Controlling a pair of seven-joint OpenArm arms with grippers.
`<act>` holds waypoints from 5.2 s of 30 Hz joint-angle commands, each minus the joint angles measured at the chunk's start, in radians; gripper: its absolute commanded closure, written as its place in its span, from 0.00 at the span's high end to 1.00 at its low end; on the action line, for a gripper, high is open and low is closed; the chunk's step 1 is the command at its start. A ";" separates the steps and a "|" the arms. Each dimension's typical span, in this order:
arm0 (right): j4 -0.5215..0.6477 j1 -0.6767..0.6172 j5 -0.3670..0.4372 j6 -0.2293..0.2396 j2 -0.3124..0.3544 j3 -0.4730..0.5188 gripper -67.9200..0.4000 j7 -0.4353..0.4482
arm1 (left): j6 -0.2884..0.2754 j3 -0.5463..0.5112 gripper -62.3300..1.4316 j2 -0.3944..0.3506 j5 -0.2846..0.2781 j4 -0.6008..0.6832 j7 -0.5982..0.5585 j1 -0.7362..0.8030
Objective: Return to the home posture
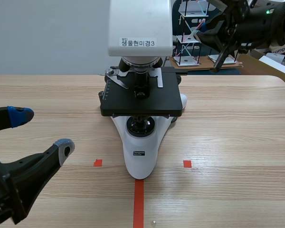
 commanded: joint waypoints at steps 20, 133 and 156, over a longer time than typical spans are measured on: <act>0.016 0.020 0.011 -0.003 0.011 0.019 0.02 0.011 | -0.002 -0.008 0.96 0.002 -0.009 0.013 -0.014 0.002; 0.682 -1.550 -0.032 0.030 -0.274 1.108 0.92 0.164 | -0.002 -0.008 0.96 0.002 -0.009 0.013 -0.014 0.002; 0.682 -1.550 -0.032 0.030 -0.274 1.108 0.92 0.164 | -0.002 -0.008 0.96 0.002 -0.009 0.013 -0.014 0.002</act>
